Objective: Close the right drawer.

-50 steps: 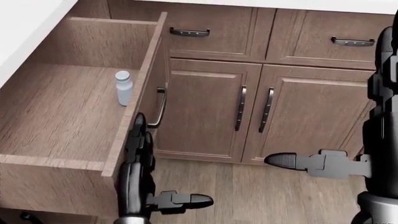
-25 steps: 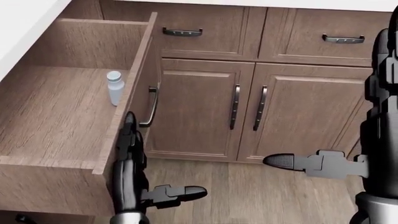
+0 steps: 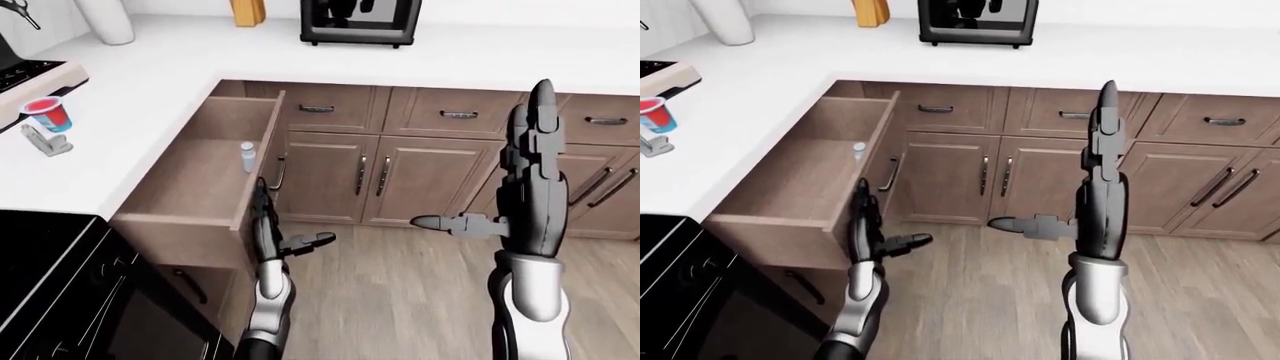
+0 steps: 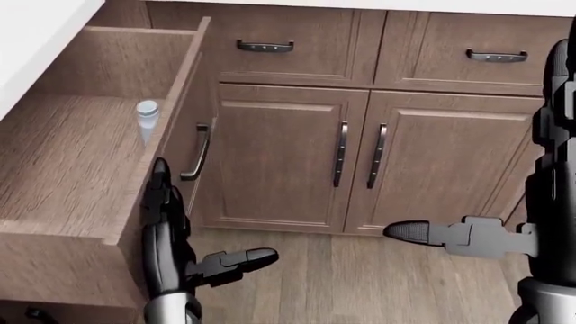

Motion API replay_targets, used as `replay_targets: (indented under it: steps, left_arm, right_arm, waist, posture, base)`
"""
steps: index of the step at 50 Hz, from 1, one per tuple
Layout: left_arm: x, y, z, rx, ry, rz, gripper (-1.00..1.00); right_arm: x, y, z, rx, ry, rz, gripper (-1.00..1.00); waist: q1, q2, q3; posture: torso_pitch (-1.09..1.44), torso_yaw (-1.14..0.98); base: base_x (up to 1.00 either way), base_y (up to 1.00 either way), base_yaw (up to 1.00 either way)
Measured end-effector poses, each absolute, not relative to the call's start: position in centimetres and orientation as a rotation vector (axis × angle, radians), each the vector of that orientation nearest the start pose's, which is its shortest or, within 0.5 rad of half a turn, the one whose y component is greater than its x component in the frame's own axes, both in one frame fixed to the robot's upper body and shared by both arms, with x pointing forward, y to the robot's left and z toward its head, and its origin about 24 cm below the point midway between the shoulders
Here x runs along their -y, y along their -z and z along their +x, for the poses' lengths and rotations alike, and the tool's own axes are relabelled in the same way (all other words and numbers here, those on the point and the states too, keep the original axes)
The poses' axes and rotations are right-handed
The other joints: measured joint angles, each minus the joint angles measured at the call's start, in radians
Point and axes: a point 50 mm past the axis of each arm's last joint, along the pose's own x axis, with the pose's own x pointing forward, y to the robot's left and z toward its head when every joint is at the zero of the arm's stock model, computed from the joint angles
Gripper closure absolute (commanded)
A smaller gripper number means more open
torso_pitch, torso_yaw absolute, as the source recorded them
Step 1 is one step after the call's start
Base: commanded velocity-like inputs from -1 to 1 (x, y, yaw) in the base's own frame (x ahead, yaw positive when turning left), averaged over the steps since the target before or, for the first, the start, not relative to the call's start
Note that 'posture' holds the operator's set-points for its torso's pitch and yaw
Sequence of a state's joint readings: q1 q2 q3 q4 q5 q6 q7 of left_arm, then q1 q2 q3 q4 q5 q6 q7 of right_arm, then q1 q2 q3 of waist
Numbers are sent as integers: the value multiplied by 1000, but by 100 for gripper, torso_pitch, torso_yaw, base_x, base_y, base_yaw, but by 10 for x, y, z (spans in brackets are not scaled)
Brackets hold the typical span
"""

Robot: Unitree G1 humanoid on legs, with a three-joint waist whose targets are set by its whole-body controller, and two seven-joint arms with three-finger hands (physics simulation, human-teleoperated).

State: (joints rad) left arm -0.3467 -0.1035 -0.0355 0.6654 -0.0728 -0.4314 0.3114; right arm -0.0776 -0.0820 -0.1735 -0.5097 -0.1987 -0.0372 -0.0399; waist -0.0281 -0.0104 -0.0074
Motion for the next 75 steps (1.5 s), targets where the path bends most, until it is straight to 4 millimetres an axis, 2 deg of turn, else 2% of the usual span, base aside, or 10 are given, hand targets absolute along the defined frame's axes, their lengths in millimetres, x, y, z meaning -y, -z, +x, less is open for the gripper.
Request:
replay_targets:
  steps: [30,49,75]
  left_arm:
    - [-126,-25,318,45,-299,-185,-100]
    - [-148,-31,329,29,-395,-227,-100]
    - [-175,-34,336,23,-517,-243,-100]
  right_arm:
    - [188,-177,232,611,217,-301,-100]
    - [188,-175,233,607,214,-303,-100]
    - [189,-176,232,610,217,-303,-100]
  waist:
    - [5,3,2]
    - [2,6,6]
    - [4,9,-1]
  posture:
    - [0,0]
    - [0,0]
    - [0,0]
  base:
    - [0,0,0]
    - [0,0,0]
    - [0,0,0]
